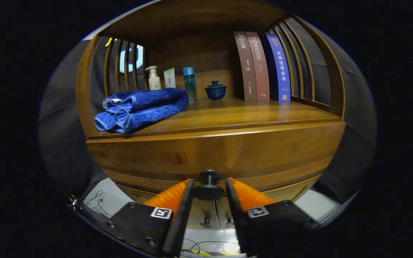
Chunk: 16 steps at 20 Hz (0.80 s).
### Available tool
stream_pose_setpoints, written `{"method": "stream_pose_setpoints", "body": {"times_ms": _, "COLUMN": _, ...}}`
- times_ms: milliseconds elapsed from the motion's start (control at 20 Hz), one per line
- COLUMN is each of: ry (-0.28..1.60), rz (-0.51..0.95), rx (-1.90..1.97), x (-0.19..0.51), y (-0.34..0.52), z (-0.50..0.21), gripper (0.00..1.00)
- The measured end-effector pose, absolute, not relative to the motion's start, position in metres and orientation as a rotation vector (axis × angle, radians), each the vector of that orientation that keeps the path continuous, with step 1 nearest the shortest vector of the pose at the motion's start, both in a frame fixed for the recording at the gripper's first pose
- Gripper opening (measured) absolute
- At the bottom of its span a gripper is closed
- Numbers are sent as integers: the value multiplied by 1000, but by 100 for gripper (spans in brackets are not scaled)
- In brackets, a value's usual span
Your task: Pull open the drawer, take out the items inside it, and place them on the countertop above the cabinet.
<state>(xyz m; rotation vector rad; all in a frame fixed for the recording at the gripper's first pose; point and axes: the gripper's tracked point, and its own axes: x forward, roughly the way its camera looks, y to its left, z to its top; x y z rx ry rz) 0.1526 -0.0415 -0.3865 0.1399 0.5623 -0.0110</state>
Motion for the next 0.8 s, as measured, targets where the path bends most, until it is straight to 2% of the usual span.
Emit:
{"method": "stream_pose_setpoints", "body": {"times_ms": 50, "ry": 557, "rz": -13, "rx": 120, "x": 151, "y": -45, "z": -385, "gripper": 54}}
{"method": "stream_pose_setpoints", "body": {"times_ms": 200, "ry": 567, "rz": -4, "rx": 87, "x": 153, "y": -43, "z": -387, "gripper": 42}}
{"method": "stream_pose_setpoints", "body": {"times_ms": 550, "ry": 579, "rz": -12, "rx": 92, "x": 147, "y": -43, "z": -388, "gripper": 42}}
{"method": "stream_pose_setpoints", "body": {"times_ms": 800, "ry": 595, "rz": -7, "rx": 68, "x": 116, "y": -41, "z": -381, "gripper": 42}}
